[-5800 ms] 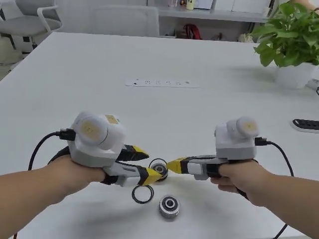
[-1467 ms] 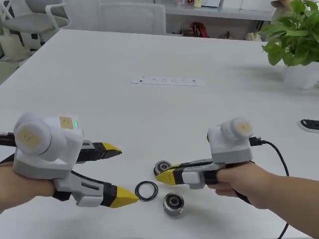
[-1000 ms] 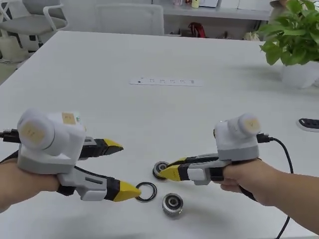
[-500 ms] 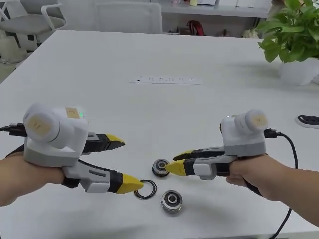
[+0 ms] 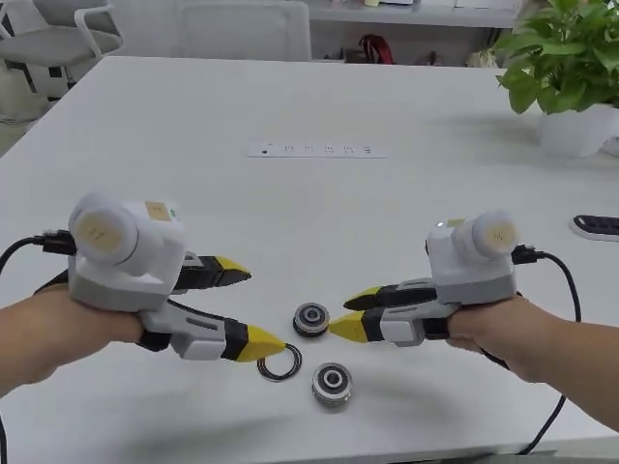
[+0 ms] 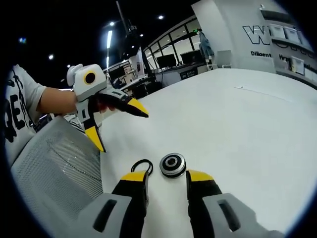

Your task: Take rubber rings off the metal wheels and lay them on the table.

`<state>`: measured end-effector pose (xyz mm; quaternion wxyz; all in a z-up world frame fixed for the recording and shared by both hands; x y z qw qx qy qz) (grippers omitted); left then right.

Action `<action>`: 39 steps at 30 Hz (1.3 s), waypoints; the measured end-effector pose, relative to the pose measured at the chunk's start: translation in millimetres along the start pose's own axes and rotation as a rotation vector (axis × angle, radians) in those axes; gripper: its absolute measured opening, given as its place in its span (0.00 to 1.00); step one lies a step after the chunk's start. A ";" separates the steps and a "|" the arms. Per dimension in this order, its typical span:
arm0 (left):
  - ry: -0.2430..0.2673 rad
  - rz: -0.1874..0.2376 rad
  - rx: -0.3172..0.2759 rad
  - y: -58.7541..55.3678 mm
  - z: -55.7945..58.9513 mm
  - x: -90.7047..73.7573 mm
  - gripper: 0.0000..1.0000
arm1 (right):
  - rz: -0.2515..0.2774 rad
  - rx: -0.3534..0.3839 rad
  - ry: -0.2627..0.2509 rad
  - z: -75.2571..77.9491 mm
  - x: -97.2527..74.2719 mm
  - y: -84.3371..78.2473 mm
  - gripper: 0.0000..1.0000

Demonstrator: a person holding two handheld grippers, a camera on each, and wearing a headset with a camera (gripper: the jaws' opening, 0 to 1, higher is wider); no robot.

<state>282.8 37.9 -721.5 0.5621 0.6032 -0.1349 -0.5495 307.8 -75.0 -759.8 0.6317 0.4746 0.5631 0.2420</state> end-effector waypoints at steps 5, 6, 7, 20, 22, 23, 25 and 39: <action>0.001 -0.005 -0.008 -0.1 -2.7 3.8 0.60 | -0.010 -0.020 0.001 1.1 1.0 -2.2 0.28; 0.002 -0.005 -0.010 -0.3 -3.4 4.8 0.59 | -0.012 -0.022 0.002 1.2 1.4 -2.6 0.28; 0.002 -0.007 -0.011 -0.5 -3.8 5.5 0.59 | -0.015 -0.029 0.004 1.0 2.3 -3.2 0.28; -0.002 -0.022 -0.012 -1.8 -7.2 16.8 0.54 | -0.033 -0.056 0.014 3.0 10.4 -7.6 0.26; -0.001 -0.026 -0.013 -2.6 -8.9 18.6 0.53 | -0.035 -0.057 0.014 3.8 11.6 -8.3 0.26; 0.000 -0.028 -0.013 -3.1 -9.6 19.3 0.53 | -0.034 -0.056 0.016 3.7 12.4 -8.2 0.26; 0.000 -0.033 -0.014 -4.6 -12.4 21.5 0.52 | -0.036 -0.060 0.018 3.5 13.9 -8.3 0.26; -0.013 -0.043 -0.016 -3.1 -14.9 33.7 0.47 | -0.049 -0.074 0.023 6.6 19.7 -12.7 0.24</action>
Point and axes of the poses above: the centre of the closed fingertips' face, and the gripper's own axes: x roughly forward along the fingers, z roughly to its right, y roughly out of its top, the point moved 3 cm from there along -x, roughly backward along the fingers, and after that the axes turned 14 degrees about -x, right-handed, at the moved point
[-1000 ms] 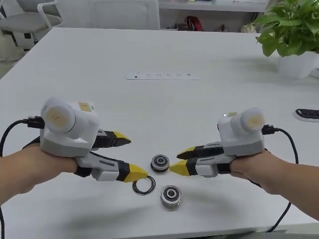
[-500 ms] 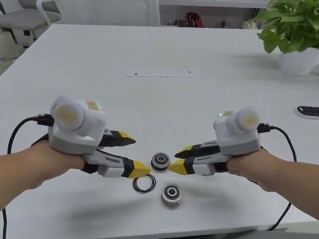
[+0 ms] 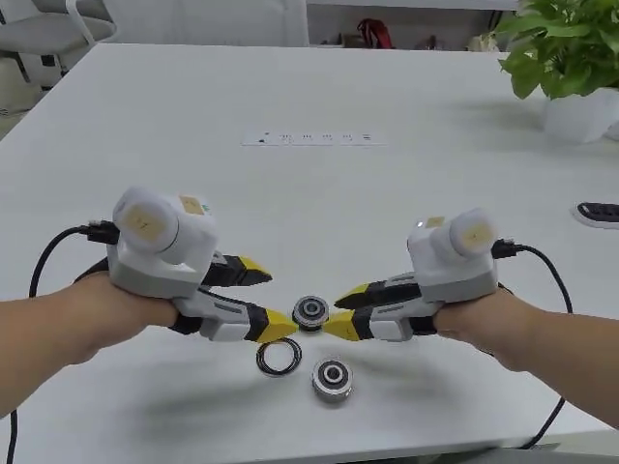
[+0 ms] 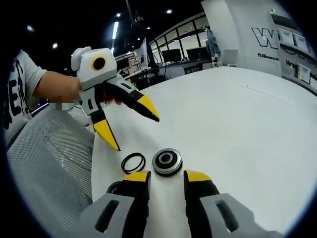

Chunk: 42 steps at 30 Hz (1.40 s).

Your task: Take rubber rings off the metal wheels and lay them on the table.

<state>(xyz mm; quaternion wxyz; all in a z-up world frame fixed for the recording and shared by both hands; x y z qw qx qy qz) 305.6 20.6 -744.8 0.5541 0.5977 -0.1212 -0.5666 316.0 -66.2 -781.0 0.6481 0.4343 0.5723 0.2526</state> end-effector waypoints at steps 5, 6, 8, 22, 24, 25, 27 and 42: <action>-0.003 -0.005 0.000 -0.2 0.8 4.5 0.45 | -0.004 -0.007 0.007 -0.7 2.6 -1.5 0.24; -0.003 -0.005 0.000 -0.1 0.7 5.1 0.45 | -0.005 -0.009 0.007 -0.7 2.9 -1.8 0.23; -0.003 -0.006 -0.001 -0.1 0.2 6.4 0.44 | -0.006 -0.012 0.009 -0.8 3.5 -2.2 0.23; 0.001 -0.011 -0.014 -1.3 -5.3 18.1 0.40 | -0.001 -0.018 0.011 0.0 7.5 -3.6 0.21; 0.001 -0.013 -0.014 -1.9 -4.5 19.3 0.39 | -0.003 -0.019 0.013 -0.2 7.8 -4.0 0.21; 0.001 -0.013 -0.014 -2.4 -5.2 19.9 0.38 | -0.003 -0.020 0.013 -0.1 7.9 -4.1 0.20; 0.004 -0.014 -0.015 -2.4 -4.7 21.2 0.38 | -0.002 -0.021 0.011 0.3 8.0 -4.3 0.20; 0.003 -0.028 -0.006 -4.0 -6.5 32.1 0.32 | 0.000 -0.019 0.012 -0.9 8.4 -5.4 0.19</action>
Point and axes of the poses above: the centre of the closed fingertips' face, and the gripper's own axes: x roughly forward along the fingers, z roughly to its right, y roughly out of its top, the point moved 3 cm from there along -x, roughly backward along the fingers, and after that the axes turned 14 degrees about -x, right-handed, at the moved point
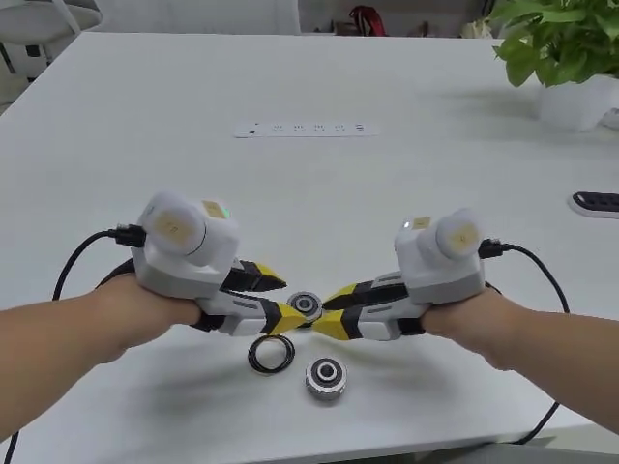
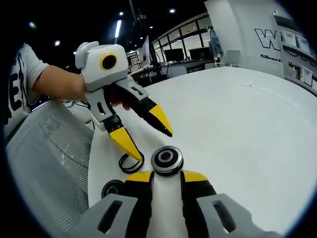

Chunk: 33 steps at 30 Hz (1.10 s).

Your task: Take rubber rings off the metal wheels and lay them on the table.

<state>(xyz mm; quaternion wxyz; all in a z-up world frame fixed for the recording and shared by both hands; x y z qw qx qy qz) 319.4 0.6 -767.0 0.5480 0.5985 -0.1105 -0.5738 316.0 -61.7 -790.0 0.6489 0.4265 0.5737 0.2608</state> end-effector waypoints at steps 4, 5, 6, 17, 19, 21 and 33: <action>0.000 -0.002 0.002 0.1 0.1 2.5 0.30 | 0.002 0.003 -0.003 0.6 -0.1 -0.6 0.19; -0.002 -0.003 0.003 0.1 0.4 3.3 0.30 | 0.002 0.003 -0.003 0.7 -0.2 -0.6 0.19; -0.003 -0.004 0.005 0.0 0.9 4.0 0.29 | 0.003 0.004 -0.004 0.9 -0.5 -0.6 0.19; -0.005 -0.017 0.031 0.4 3.5 10.5 0.24 | 0.005 0.012 -0.008 1.6 -0.9 -1.7 0.19; -0.006 -0.022 0.036 -0.5 3.8 11.3 0.23 | 0.006 0.013 -0.009 2.0 -0.9 -1.9 0.19; -0.005 -0.022 0.040 -0.8 3.5 11.9 0.22 | 0.006 0.013 -0.008 2.0 -1.0 -2.0 0.19; 0.001 -0.026 0.064 -0.6 3.4 15.3 0.15 | 0.010 0.015 -0.008 2.9 0.0 -2.0 0.19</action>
Point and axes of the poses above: the centre of the closed fingertips' face, and the gripper's own axes: x roughly forward along the fingers, z roughly to its right, y roughly out of its top, the point moved 3 cm from there along -x, roughly backward along the fingers, and after that the axes turned 14 degrees about -x, right-handed, at the moved point
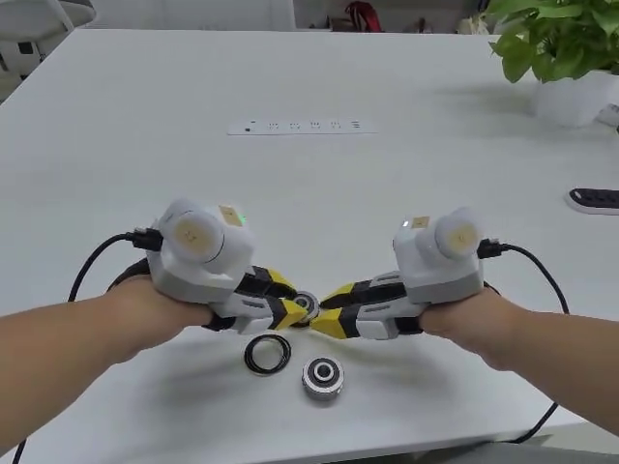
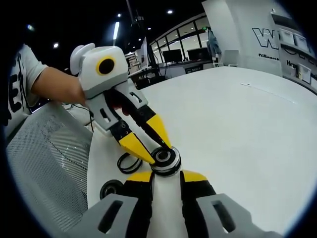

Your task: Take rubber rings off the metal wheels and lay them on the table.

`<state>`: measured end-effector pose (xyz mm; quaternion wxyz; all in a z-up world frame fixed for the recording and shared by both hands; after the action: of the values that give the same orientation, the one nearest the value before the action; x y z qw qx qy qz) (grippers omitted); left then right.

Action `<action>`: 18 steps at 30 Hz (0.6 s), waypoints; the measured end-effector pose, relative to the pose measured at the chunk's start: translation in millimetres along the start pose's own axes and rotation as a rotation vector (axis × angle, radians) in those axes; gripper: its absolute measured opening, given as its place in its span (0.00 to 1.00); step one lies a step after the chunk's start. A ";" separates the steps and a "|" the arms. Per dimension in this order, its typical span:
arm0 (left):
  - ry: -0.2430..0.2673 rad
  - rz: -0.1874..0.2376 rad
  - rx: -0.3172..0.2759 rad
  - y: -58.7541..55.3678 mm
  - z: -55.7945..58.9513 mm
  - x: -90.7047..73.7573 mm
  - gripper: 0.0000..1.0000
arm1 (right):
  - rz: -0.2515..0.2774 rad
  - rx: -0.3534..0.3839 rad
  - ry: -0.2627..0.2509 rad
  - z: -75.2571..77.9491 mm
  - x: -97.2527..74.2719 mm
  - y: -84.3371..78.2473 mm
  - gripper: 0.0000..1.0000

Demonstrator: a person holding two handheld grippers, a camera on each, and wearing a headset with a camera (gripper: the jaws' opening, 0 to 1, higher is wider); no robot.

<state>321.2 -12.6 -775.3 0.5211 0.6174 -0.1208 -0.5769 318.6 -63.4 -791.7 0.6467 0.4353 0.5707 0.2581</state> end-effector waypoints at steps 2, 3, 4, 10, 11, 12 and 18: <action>0.004 0.003 0.002 -0.1 -0.3 0.7 0.16 | 0.000 -0.002 0.001 0.0 0.1 -0.1 0.19; 0.004 0.005 0.000 0.3 -0.1 0.5 0.16 | 0.000 -0.002 0.002 -0.4 0.2 0.1 0.19; 0.004 0.005 -0.001 0.2 0.0 0.3 0.15 | 0.000 -0.003 0.002 -0.3 0.5 0.1 0.19; 0.012 0.010 -0.010 -0.7 -1.0 0.6 0.14 | -0.003 -0.018 0.005 -0.9 1.4 0.0 0.17; 0.012 0.011 -0.011 -0.8 -1.2 0.6 0.14 | -0.004 -0.026 0.004 -0.7 1.6 -0.2 0.17; 0.015 0.012 -0.015 -0.9 -1.4 0.8 0.14 | -0.005 -0.028 0.003 -0.7 1.7 -0.3 0.17; 0.020 0.013 -0.029 -0.2 -1.7 0.5 0.13 | -0.009 -0.048 0.001 -1.1 1.8 0.1 0.16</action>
<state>322.7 -12.0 -776.1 0.5347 0.6147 -0.1113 -0.5691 317.9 -61.6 -792.5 0.6578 0.4168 0.5667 0.2691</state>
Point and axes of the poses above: the centre of the closed fingertips' face, and the gripper's own axes: x roughly forward along the fingers, z roughly to its right, y roughly out of its top, the point moved 3 cm from there along -x, roughly backward along the fingers, and after that the axes turned 14 degrees about -x, right-handed, at the moved point
